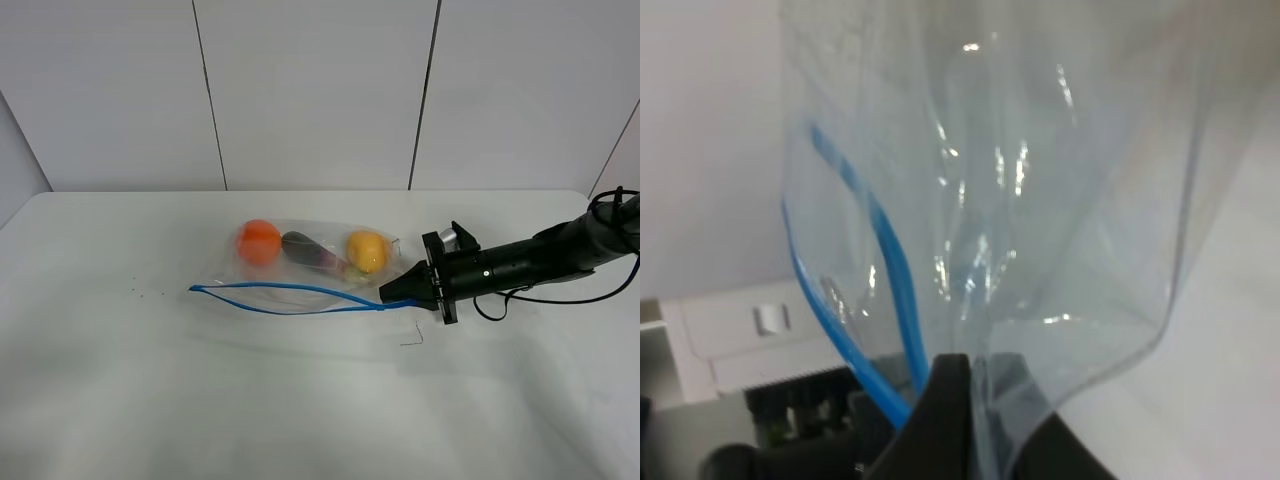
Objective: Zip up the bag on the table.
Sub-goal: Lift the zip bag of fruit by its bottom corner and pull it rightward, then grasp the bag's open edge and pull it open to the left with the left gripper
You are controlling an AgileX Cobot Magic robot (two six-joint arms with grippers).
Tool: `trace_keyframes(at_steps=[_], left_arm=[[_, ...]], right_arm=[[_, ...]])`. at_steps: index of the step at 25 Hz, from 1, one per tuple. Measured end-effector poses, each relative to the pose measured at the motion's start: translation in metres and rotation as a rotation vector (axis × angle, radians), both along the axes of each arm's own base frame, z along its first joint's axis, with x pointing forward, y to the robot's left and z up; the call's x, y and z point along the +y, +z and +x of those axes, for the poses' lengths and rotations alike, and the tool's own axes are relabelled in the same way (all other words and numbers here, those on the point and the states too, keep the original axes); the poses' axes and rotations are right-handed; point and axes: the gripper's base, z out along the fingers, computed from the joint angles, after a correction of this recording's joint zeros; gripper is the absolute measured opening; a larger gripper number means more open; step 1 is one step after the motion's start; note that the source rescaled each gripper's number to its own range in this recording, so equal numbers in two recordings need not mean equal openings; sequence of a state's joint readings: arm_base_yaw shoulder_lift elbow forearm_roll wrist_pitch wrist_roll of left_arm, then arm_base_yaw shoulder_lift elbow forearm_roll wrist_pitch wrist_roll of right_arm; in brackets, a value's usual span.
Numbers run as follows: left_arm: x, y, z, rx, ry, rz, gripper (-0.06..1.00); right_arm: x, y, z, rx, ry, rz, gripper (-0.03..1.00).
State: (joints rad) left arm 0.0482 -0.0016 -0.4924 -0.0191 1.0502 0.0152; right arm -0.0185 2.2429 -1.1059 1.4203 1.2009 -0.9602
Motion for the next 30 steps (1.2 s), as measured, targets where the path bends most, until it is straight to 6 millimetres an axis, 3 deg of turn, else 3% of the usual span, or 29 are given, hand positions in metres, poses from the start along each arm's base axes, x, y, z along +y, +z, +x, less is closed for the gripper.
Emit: trace_keyframes(at_steps=[11, 30], left_arm=[[0.0, 0.0, 0.0, 0.0, 0.0, 0.0, 0.98], [0.0, 0.0, 0.0, 0.0, 0.0, 0.0, 0.98]], right_arm=[[0.0, 0.049, 0.005, 0.032, -0.094, 0.039, 0.0], [0.001, 0.052, 0.009, 0.05, -0.144, 0.076, 0.0]])
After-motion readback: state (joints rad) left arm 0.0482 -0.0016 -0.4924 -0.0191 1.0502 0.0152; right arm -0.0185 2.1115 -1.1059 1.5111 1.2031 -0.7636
